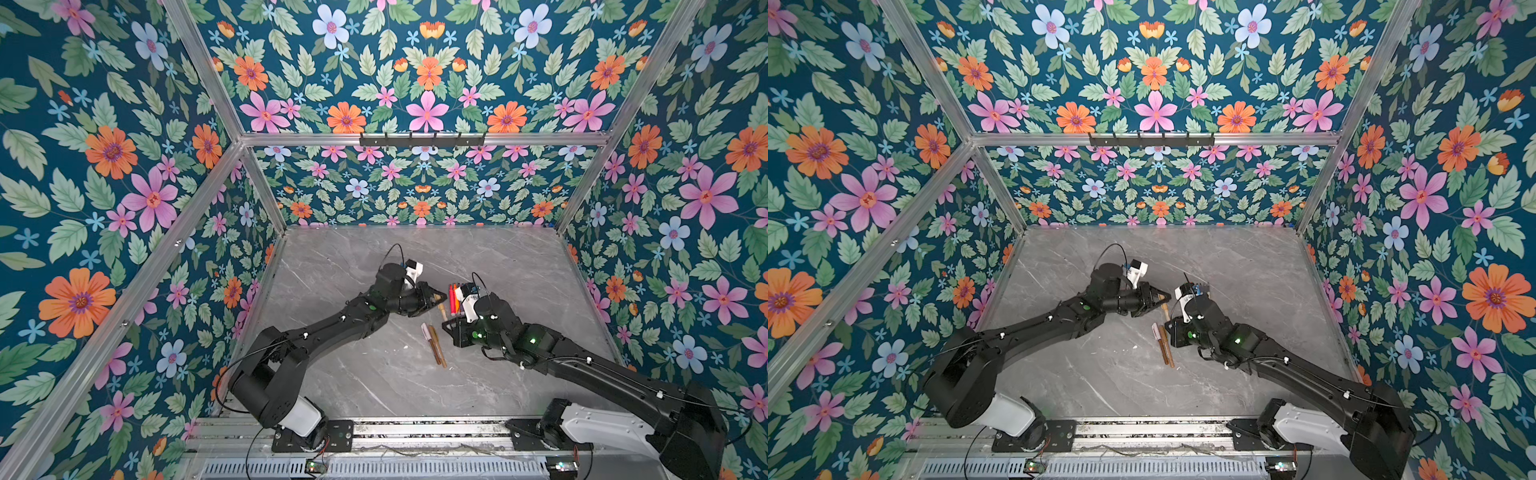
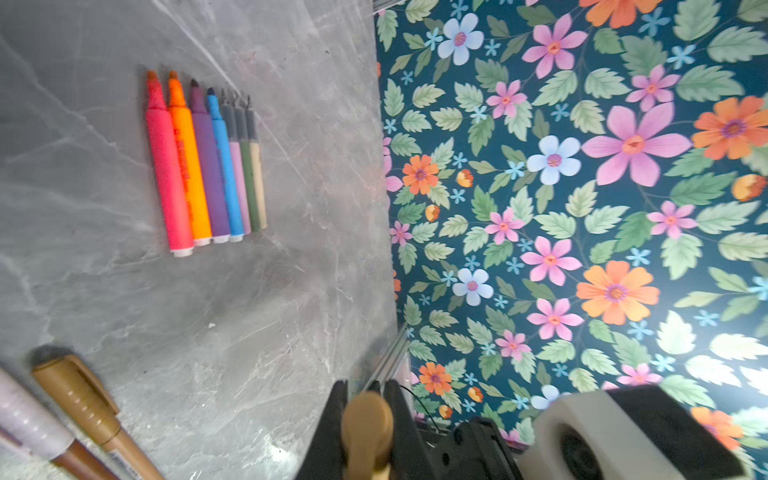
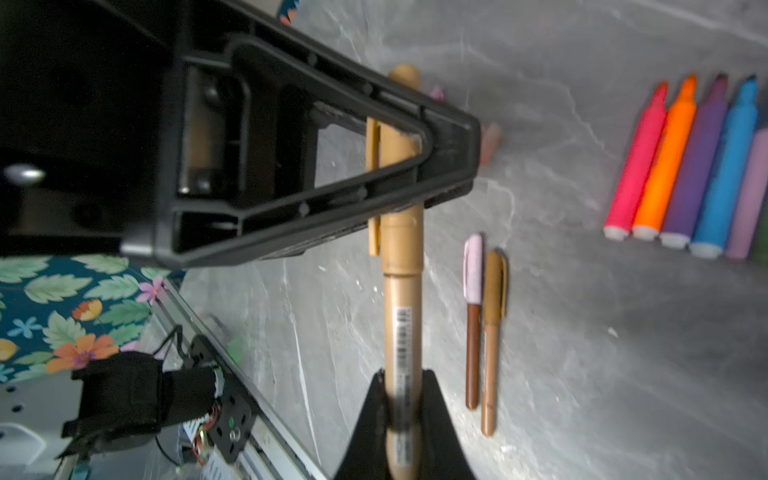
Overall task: Open the pen caps
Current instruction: 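Carry the tan cap to the caps while the right gripper holds the pen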
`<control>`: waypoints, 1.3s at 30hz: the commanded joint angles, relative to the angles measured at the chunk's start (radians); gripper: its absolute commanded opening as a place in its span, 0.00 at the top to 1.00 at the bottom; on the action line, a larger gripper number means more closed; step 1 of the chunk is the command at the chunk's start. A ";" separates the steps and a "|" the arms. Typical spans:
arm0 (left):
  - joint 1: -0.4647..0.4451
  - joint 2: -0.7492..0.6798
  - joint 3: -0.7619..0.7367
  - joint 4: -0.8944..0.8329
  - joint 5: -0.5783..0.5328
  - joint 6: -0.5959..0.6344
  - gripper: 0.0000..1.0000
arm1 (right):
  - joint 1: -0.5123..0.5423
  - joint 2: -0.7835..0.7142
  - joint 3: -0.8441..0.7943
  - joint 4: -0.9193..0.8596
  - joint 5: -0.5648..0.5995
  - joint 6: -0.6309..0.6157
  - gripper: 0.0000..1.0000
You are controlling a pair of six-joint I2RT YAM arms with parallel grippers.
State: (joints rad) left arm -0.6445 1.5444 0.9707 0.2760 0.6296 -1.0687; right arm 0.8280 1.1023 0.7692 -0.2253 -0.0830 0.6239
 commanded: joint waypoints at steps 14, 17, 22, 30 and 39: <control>0.163 0.161 0.232 -0.041 0.044 0.093 1.00 | 0.006 -0.130 -0.140 -0.110 -0.007 0.102 1.00; 0.168 0.155 0.239 -0.105 0.039 0.150 1.00 | 0.005 -0.144 -0.158 -0.118 0.006 0.087 1.00; 0.210 0.149 0.335 -0.409 -0.075 0.414 1.00 | 0.004 -0.165 -0.200 -0.140 0.080 0.060 1.00; 0.260 0.264 0.496 -0.783 -0.368 0.733 1.00 | -0.109 -0.150 -0.280 -0.045 -0.038 0.082 1.00; 0.314 0.377 0.510 -0.844 -0.420 0.819 1.00 | -0.255 -0.297 -0.401 0.008 -0.159 0.127 1.00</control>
State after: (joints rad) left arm -0.3351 1.9053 1.4742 -0.5236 0.2432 -0.3092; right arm 0.5900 0.8261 0.3813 -0.2523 -0.1940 0.7292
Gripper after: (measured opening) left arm 0.148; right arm 0.108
